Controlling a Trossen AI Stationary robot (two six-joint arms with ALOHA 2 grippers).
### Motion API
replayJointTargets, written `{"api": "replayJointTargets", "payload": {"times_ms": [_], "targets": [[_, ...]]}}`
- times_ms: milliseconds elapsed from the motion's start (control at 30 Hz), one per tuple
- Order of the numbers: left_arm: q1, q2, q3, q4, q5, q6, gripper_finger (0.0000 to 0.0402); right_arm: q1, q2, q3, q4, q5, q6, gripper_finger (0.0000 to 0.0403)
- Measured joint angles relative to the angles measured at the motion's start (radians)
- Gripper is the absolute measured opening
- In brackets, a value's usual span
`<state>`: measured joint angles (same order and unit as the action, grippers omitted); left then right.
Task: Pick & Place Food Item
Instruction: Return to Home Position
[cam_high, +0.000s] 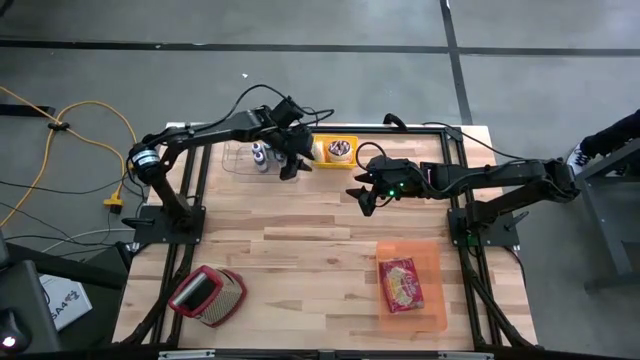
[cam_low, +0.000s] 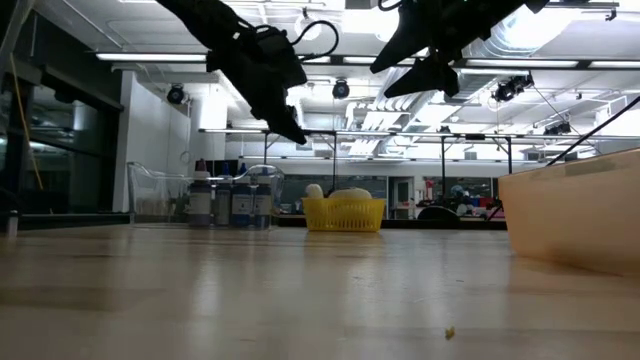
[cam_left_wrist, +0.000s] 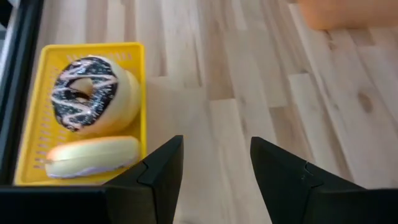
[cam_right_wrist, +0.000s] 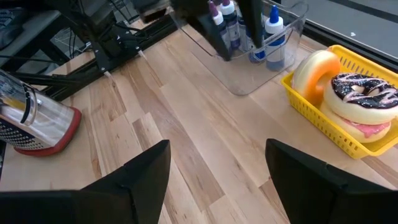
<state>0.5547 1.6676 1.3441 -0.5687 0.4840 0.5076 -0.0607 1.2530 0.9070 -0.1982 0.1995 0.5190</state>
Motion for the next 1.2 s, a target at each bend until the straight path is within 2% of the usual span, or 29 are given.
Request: {"api": "replayJointTargets", "payload": {"times_ms": [200,400,1200], "targets": [[-0.021,-0.059,-0.012,-0.074,-0.009,0.0,0.016,0.0,0.0,0.0,0.0,0.0,0.0,0.025],[-0.067,-0.122,-0.069,-0.09,-0.056,-0.048,0.0158,0.0,0.0,0.0,0.0,0.0,0.0,0.025],[-0.385,-0.13,-0.071,-0.154,-0.088,-0.304,0.0158,0.0,0.0,0.0,0.0,0.0,0.0,0.025]]}}
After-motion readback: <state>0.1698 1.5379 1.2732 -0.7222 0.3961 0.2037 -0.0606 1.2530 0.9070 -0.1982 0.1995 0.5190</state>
